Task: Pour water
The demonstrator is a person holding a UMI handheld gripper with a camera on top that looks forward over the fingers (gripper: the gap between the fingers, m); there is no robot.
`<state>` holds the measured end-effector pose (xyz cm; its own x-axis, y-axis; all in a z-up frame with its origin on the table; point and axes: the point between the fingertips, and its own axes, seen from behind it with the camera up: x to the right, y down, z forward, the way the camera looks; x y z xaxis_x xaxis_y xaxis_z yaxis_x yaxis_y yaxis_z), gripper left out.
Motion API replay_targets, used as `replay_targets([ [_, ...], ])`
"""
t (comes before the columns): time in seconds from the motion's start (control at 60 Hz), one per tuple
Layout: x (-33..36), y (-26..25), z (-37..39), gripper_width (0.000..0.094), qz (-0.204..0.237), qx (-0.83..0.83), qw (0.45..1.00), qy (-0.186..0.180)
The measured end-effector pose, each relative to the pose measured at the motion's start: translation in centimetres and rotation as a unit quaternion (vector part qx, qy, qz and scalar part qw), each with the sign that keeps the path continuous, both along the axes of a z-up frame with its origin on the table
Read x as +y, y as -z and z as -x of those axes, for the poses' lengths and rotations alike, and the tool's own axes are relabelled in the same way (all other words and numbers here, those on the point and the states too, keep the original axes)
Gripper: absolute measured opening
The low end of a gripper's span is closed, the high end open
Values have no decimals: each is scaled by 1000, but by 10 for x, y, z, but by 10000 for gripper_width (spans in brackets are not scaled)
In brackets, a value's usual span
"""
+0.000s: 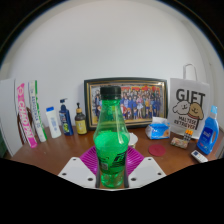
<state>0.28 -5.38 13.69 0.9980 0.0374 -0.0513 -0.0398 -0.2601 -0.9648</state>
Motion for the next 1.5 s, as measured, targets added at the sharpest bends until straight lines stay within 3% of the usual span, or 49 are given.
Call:
replay_targets([
  [0.233,50,-98,70,312,-48,256,965,-25],
  [0.4,95,-130,91,313,-31,535,844,-28],
  [0.65,148,-105,73,312,-1,798,602,9],
  [0.783,159,-85,71,312,13,855,519,22],
  [0.883,166,-70,68,313,17,871,489,34],
  [1.0,164,-63,70,314,27,867,495,37],
  [1.133,163,-67,74,314,38,838,543,32],
  [1.317,156,-105,62,311,24,706,708,7],
  [1.5,148,-169,-1,313,-41,474,879,-10],
])
